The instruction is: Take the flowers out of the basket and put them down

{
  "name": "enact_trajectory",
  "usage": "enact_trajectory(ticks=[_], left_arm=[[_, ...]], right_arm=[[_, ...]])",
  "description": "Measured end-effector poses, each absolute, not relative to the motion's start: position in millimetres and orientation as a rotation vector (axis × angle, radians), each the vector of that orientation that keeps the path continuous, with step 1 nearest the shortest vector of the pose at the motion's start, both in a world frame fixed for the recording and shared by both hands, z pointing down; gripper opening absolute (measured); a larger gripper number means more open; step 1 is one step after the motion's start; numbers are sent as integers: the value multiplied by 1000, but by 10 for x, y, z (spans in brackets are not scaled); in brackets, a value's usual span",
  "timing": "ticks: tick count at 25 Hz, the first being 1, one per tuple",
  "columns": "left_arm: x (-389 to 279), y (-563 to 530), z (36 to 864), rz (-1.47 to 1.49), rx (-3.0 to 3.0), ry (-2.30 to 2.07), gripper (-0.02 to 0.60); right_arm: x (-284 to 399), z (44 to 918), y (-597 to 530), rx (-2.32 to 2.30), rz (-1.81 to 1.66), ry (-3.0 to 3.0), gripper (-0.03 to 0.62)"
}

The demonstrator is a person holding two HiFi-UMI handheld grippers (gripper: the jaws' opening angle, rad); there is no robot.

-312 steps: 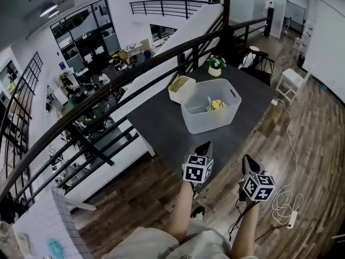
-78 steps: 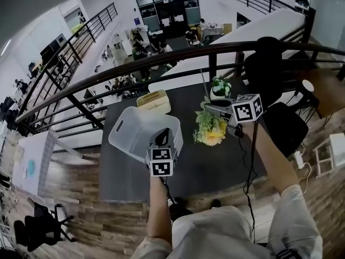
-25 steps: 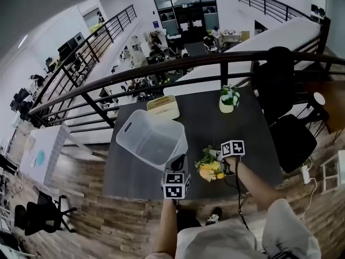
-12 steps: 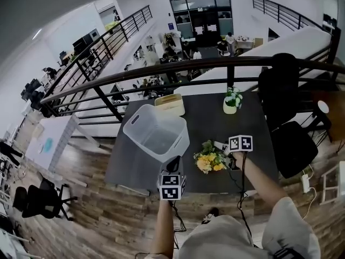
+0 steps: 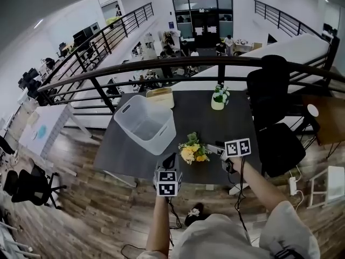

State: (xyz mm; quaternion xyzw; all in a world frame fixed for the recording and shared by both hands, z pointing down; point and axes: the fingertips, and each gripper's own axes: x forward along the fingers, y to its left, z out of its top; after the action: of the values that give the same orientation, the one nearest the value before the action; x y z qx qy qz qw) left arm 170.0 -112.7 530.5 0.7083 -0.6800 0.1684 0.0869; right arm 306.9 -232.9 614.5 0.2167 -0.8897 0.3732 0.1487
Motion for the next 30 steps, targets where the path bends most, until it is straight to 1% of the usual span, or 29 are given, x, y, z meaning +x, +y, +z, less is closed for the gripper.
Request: enact_trajectory(ticks=[1, 3, 4, 6, 7, 10, 12, 14, 16, 19, 20, 22, 24, 30], left_arm=[[1749, -1126, 5313, 499, 2108, -2033, 25], [1840, -1119, 5316, 488, 2110, -2044, 25], [1886, -1105, 5325, 484, 2111, -2047, 25], [1988, -1052, 5368, 481, 2104, -2049, 23], [2042, -1019, 5400, 475, 2098, -2048, 23], [2210, -913, 5517, 455, 2085, -2034, 25], [2289, -872, 5562, 429, 2078, -2023, 23], [2379, -851, 5578, 396, 2078, -2010, 23], [2475, -867, 5615, 403, 2081, -2006, 23], [2500, -993, 5698, 420, 2042, -2006, 23], [2500, -1054, 5737, 423, 2024, -1998, 23], [2542, -1173, 5816, 455, 1993, -1993, 25], [2589, -1285, 5858, 476, 1953, -2021, 23], [2660, -1584, 5816, 401, 1798, -2129, 24]], right_arm=[[3127, 6111, -2305, 617, 1048, -2581, 268], [3223, 6054, -2253, 610, 997, -2618, 235], [3269, 6035, -2218, 608, 975, -2631, 208], [3360, 6002, -2152, 605, 935, -2658, 188], [3396, 5979, -2118, 597, 920, -2674, 165], [3453, 5902, -1967, 529, 915, -2721, 155], [3498, 5919, -1912, 492, 914, -2729, 99], [3537, 5937, -1856, 441, 937, -2742, 97], [3568, 5959, -1833, 394, 948, -2759, 57], [3490, 6068, -1828, 259, 934, -2739, 34], [3463, 6127, -1826, 208, 913, -2722, 13], [3477, 6234, -1847, 133, 868, -2695, -3], [3528, 6307, -1907, 99, 845, -2664, -3], [3457, 6212, -2133, 37, 664, -2652, 0]])
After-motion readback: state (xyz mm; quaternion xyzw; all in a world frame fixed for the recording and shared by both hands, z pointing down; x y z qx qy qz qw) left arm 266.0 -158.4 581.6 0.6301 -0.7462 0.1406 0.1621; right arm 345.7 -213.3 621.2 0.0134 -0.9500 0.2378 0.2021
